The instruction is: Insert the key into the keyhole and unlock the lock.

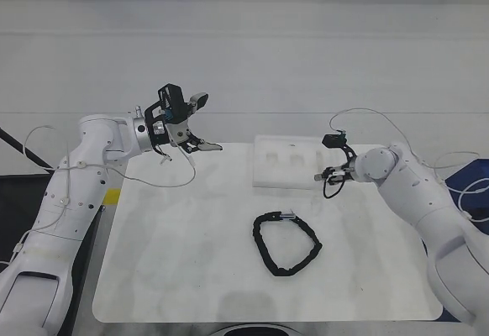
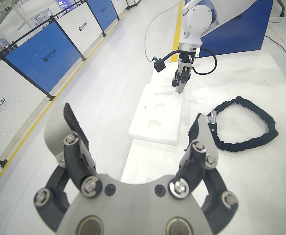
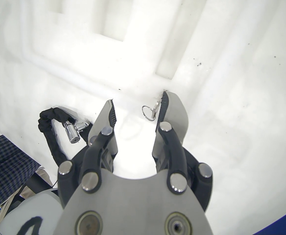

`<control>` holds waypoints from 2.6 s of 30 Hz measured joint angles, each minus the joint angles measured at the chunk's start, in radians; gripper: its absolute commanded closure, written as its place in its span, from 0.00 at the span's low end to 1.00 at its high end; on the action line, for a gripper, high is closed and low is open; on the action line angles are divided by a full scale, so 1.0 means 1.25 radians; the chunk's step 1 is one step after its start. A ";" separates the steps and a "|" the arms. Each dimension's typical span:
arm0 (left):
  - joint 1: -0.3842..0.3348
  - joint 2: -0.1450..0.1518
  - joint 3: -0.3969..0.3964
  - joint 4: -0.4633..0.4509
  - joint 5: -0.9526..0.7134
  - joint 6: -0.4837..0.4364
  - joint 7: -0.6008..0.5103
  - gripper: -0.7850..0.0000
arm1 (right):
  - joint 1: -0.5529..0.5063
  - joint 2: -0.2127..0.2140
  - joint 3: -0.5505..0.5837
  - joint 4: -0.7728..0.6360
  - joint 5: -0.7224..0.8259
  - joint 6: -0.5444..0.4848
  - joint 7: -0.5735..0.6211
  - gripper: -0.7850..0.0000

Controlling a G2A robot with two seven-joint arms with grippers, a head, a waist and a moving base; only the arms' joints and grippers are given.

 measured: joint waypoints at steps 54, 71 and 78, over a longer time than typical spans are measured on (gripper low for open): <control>0.000 0.000 0.000 0.000 0.000 0.000 0.000 0.00 | -0.005 0.070 0.183 -0.060 0.026 -0.081 0.128 1.00; 0.000 0.000 0.000 0.000 0.000 0.000 0.000 0.00 | -0.426 0.297 0.686 -0.812 0.235 0.078 0.418 1.00; 0.000 0.000 0.000 0.000 0.000 0.000 0.000 0.00 | -0.549 0.325 0.843 -0.951 0.319 0.085 0.442 1.00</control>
